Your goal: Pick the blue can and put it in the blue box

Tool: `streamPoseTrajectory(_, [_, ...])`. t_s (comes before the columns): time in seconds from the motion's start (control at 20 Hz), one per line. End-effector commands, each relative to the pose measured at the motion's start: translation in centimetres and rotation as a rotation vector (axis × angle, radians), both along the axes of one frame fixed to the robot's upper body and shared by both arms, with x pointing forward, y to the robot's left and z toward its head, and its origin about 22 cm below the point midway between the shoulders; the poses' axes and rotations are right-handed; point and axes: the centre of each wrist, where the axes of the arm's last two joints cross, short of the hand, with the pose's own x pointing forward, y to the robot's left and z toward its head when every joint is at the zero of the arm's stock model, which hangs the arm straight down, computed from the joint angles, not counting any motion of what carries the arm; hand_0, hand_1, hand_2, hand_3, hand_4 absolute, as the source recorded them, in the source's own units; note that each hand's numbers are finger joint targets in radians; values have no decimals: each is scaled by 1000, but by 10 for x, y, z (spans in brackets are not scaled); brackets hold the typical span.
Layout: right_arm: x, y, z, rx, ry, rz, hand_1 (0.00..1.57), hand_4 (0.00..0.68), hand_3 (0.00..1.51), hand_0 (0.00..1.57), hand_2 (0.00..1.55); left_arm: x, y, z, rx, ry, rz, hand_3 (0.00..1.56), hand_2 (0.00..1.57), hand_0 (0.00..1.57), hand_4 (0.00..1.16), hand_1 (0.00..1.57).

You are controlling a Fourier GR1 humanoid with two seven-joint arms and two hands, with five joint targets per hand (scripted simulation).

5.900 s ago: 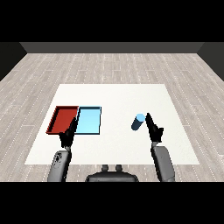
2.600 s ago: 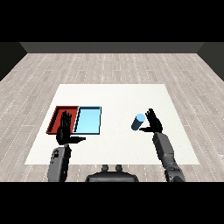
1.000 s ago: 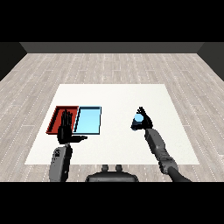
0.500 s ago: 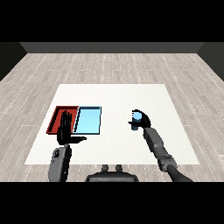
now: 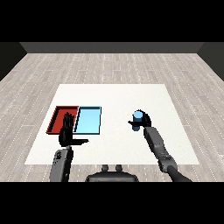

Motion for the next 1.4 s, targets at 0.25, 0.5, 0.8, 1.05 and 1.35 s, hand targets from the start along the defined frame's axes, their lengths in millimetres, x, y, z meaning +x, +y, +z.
streamPoseTrajectory(0.25, [16, 2, 32, -12, -139, 20, 1472, 649, 1410, 1472, 1451, 13, -35, -14, 86, 51, -51, 0, 0, 0, 0, 0])
streamPoseTrajectory(0.5, [10, 3, 51, -1, -184, 57, 1493, 648, 1405, 1493, 1451, 12, -38, -8, 57, 99, -100, 0, 0, 0, 0, 0])
streamPoseTrajectory(0.8, [12, 7, 83, 27, -297, 99, 1432, 661, 1424, 1432, 1451, 25, -66, -10, 52, 144, -168, 0, 0, 0, 0, 0])
streamPoseTrajectory(1.05, [-3, 62, 88, 30, -327, 104, 1431, 654, 1412, 1431, 1437, 31, -73, -10, 60, 173, -186, 0, 0, 0, 0, 0])
streamPoseTrajectory(1.35, [-21, 117, 94, 21, -320, 126, 1424, 652, 1403, 1424, 1425, 47, -89, 5, 48, 176, -229, 0, 0, 0, 0, 0])
